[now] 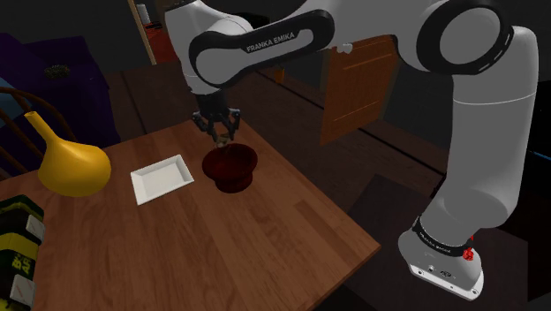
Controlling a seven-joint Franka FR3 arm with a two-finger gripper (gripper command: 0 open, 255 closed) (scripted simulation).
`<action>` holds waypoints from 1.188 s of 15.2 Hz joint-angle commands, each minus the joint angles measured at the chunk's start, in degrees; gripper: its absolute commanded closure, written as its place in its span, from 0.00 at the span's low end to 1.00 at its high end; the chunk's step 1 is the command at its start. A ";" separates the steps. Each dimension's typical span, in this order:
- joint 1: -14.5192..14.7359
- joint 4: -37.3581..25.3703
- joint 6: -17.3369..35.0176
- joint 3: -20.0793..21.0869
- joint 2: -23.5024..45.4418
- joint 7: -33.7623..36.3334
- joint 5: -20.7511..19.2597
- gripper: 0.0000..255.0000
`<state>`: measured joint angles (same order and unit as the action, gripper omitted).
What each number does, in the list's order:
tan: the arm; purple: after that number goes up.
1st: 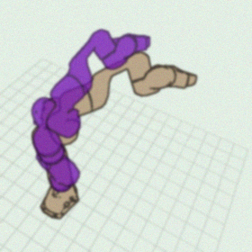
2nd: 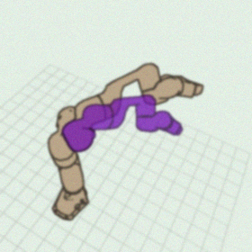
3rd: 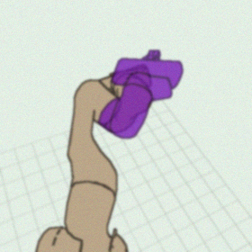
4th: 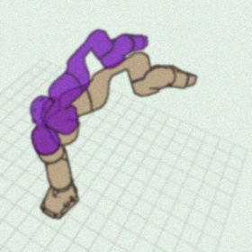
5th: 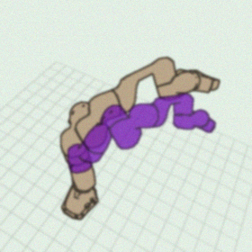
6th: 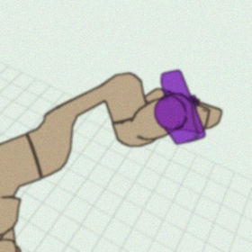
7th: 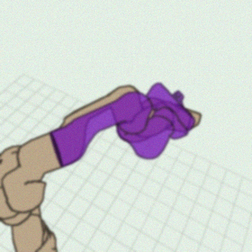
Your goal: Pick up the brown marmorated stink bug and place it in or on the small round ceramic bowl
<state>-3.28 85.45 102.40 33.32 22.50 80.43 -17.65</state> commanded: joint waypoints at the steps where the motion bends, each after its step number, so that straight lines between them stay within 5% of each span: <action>1: -0.31 0.90 1.01 -0.12 0.08 -0.19 -0.07 1.00; 18: -0.49 8.00 9.93 -1.05 2.45 1.78 -2.03 1.00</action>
<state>-3.76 93.40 112.26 32.28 24.96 82.20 -19.66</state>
